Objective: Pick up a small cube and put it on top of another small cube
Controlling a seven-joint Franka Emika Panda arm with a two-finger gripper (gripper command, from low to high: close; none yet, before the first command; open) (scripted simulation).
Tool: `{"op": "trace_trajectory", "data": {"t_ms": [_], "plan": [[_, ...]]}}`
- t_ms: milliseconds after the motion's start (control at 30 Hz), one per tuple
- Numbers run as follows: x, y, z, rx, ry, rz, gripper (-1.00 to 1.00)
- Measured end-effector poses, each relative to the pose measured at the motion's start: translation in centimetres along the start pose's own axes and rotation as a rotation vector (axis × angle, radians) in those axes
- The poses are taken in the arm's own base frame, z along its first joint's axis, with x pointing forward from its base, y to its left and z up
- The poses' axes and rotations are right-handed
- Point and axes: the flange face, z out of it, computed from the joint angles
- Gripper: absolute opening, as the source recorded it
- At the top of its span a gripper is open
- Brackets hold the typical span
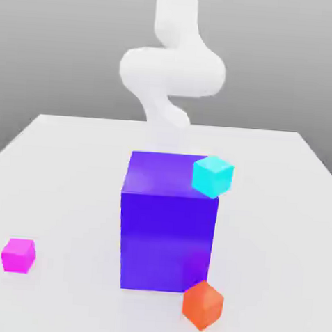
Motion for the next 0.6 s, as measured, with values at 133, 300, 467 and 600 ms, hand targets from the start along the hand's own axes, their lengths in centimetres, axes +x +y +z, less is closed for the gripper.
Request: {"op": "trace_trajectory", "data": {"t_ms": [133,300,467,600], "plan": [[2.1,4.8,8.5,-0.092,-0.080,-0.007,0.00],[2.9,12.4,17.6,-0.198,-0.177,-0.006,0.00],[1.8,21.6,24.8,-0.302,-0.276,0.002,0.00],[-0.2,30.1,28.8,-0.389,-0.353,0.024,0.00]]}}
